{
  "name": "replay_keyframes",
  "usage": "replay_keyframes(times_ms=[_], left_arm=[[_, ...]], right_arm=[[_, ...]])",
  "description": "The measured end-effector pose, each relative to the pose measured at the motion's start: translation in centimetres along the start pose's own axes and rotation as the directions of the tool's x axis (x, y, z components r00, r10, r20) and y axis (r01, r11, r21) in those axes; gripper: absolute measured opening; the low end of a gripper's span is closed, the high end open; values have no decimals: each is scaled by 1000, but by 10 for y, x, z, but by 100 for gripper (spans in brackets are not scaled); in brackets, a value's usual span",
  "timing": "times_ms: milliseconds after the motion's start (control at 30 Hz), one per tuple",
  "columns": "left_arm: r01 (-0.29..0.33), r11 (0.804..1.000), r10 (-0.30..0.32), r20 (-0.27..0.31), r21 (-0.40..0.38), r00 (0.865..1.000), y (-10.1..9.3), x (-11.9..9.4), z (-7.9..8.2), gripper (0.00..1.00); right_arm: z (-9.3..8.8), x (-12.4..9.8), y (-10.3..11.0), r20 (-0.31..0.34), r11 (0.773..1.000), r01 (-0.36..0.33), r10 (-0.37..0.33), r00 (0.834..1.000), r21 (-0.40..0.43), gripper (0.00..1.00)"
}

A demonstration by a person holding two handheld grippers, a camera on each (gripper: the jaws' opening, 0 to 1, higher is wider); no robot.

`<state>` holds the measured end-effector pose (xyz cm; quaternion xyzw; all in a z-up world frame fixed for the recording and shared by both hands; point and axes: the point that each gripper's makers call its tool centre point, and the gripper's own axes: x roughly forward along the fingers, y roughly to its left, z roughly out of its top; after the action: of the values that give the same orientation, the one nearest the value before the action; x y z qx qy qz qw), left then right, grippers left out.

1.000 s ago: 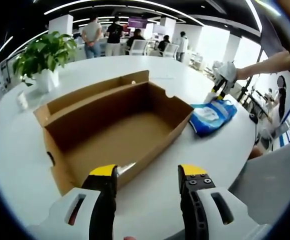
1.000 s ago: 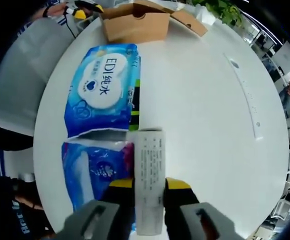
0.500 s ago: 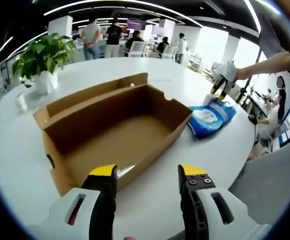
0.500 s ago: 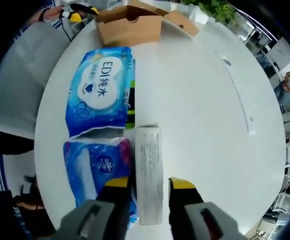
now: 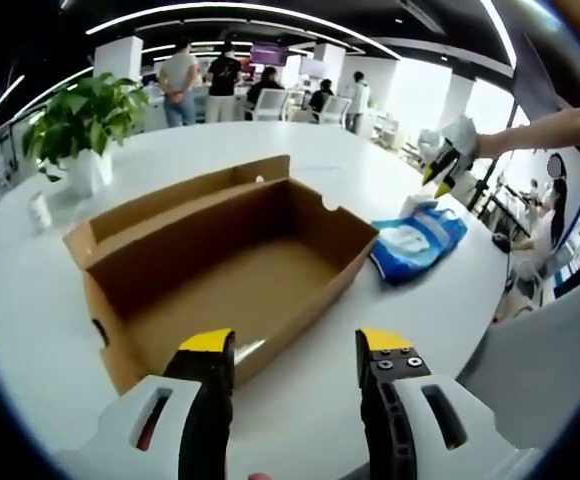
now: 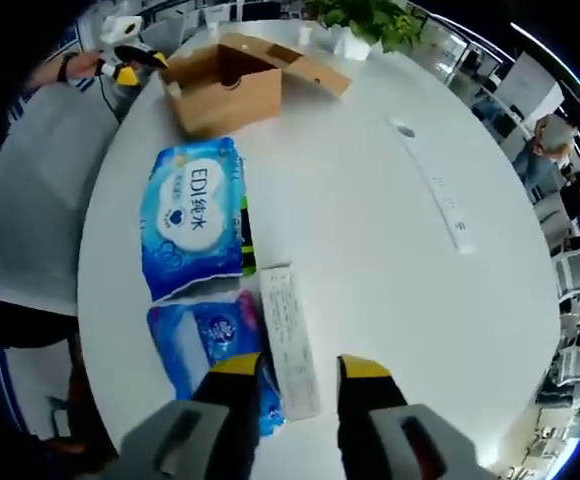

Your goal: Operate the shoe box by opening the lid, removing the specified soft item, and placing it in the target area until the item is outside and the box remains undamaged.

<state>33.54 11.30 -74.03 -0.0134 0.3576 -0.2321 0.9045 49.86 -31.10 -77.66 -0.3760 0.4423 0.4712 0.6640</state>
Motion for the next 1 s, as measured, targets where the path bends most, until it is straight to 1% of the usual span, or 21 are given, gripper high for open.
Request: replay_keyframes(times_ms=[100, 133, 267, 333, 367, 433, 533, 633, 700, 733, 767, 800, 933, 967, 1000], left_arm=[[5, 1000, -5, 5, -2, 1000, -1, 0, 1, 49], [8, 1000, -8, 8, -1, 1000, -1, -1, 1, 49], [18, 1000, -18, 23, -5, 1000, -3, -1, 5, 49], [22, 1000, -22, 28, -3, 999, -4, -1, 6, 49], [24, 1000, -24, 29, -3, 999, -4, -1, 7, 49], [29, 1000, -29, 34, -6, 999, -5, -1, 8, 49], [37, 999, -36, 47, -20, 998, -5, -2, 10, 49], [37, 999, -36, 55, -22, 998, -5, -3, 12, 49], [40, 999, -39, 59, -23, 998, -6, -2, 13, 49], [41, 999, -40, 58, -19, 997, -6, -2, 13, 49], [43, 999, -42, 59, -19, 997, -7, -2, 13, 49], [45, 999, -44, 61, -18, 997, -8, -2, 14, 49], [47, 999, -45, 73, -24, 996, -8, -3, 17, 49], [47, 999, -45, 74, -25, 996, -8, -3, 17, 49], [47, 999, -45, 75, -25, 996, -8, -3, 17, 49]], right_arm=[[4, -8, -3, 33, 999, 15, -16, 999, 52, 27], [7, -12, -3, 54, 996, 20, -25, 998, 86, 27], [14, -23, -4, 101, 987, 30, -47, 994, 157, 29], [15, -27, -5, 114, 978, 37, -61, 992, 203, 29], [18, -29, -6, 132, 970, 37, -71, 989, 241, 29], [23, -32, -7, 167, 958, 34, -85, 982, 285, 29], [27, -36, -7, 190, 947, 34, -98, 977, 319, 30], [32, -38, -5, 216, 932, 19, -104, 971, 363, 31], [38, -41, 1, 243, 919, 4, -109, 964, 395, 32], [43, -42, 3, 262, 911, -4, -115, 958, 413, 33], [48, -44, 5, 283, 904, -9, -125, 951, 428, 33], [53, -46, 7, 306, 892, -17, -137, 942, 451, 34], [69, -52, 11, 365, 869, -46, -159, 917, 493, 37], [75, -54, 12, 387, 862, -55, -168, 907, 504, 38], [79, -55, 13, 400, 856, -63, -173, 900, 513, 38]])
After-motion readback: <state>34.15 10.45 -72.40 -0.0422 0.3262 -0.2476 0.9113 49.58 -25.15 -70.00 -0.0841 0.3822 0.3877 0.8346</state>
